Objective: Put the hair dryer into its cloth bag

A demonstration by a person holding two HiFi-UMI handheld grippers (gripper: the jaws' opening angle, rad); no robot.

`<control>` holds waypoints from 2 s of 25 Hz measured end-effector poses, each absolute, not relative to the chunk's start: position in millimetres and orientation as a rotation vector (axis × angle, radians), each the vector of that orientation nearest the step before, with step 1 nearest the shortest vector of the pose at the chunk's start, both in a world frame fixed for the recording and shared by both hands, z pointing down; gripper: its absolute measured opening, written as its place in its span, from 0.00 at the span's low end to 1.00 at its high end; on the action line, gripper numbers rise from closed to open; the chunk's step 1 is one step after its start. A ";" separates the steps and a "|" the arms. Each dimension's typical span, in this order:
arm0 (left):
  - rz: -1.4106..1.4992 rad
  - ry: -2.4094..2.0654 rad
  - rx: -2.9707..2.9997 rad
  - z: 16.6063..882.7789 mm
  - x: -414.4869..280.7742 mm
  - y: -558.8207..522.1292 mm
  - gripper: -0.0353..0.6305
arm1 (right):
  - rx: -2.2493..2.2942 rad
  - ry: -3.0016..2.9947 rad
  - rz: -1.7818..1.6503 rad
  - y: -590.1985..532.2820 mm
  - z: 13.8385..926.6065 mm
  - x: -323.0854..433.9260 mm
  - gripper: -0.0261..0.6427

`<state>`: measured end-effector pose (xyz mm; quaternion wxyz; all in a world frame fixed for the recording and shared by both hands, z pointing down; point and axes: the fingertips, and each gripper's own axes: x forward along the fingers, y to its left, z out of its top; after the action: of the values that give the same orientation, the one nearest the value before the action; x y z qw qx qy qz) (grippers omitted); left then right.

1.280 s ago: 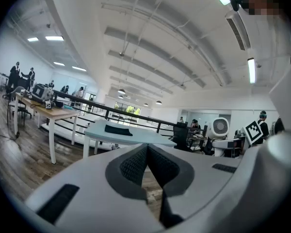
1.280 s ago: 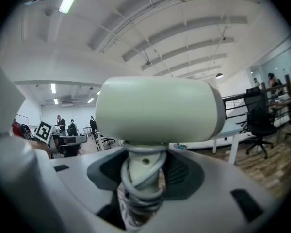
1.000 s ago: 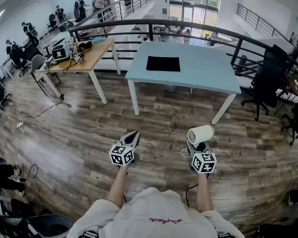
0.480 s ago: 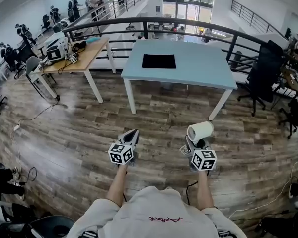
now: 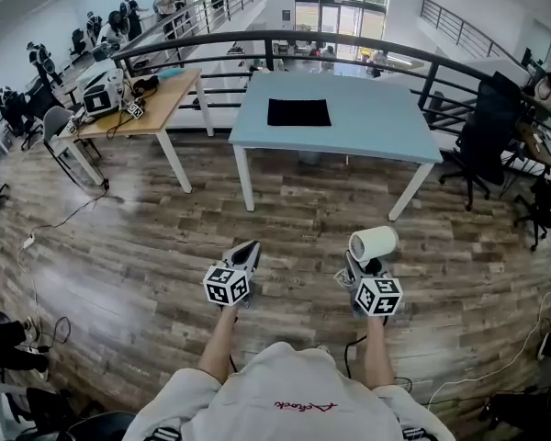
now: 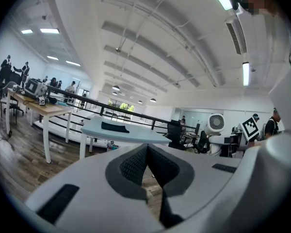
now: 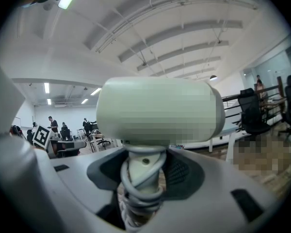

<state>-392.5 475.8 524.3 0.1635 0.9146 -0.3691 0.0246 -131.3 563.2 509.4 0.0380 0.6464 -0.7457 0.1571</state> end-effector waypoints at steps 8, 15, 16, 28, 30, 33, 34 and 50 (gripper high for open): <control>0.062 -1.026 2.619 527.6 -426.1 458.1 0.06 | 1.990 -2.279 0.460 553.6 509.4 -171.2 0.36; 0.038 -1.032 2.599 532.3 -444.0 449.2 0.06 | 1.953 -2.277 0.453 544.0 514.2 -191.4 0.36; 0.039 -1.032 2.597 533.3 -445.2 448.6 0.06 | 1.952 -2.279 0.452 542.1 513.9 -192.4 0.36; 0.046 -1.048 2.592 542.0 -447.0 426.5 0.06 | 1.926 -2.306 0.465 514.5 523.1 -194.3 0.36; 0.048 -1.058 2.590 542.9 -446.3 417.1 0.06 | 1.922 -2.311 0.465 504.7 524.1 -192.1 0.36; 0.051 -1.068 2.589 544.1 -442.1 400.0 0.06 | 1.910 -2.319 0.466 486.9 527.4 -187.2 0.36; 0.053 -1.071 2.590 544.7 -439.8 394.1 0.06 | 1.907 -2.323 0.467 480.6 528.9 -185.0 0.36; 0.106 -1.089 2.574 542.3 -354.5 276.9 0.06 | 1.856 -2.344 0.512 354.8 533.4 -103.9 0.36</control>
<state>-354.5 276.9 542.3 0.1716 0.9066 -0.3836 0.0375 -103.9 354.8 533.4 0.0540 0.6111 -0.7715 0.1685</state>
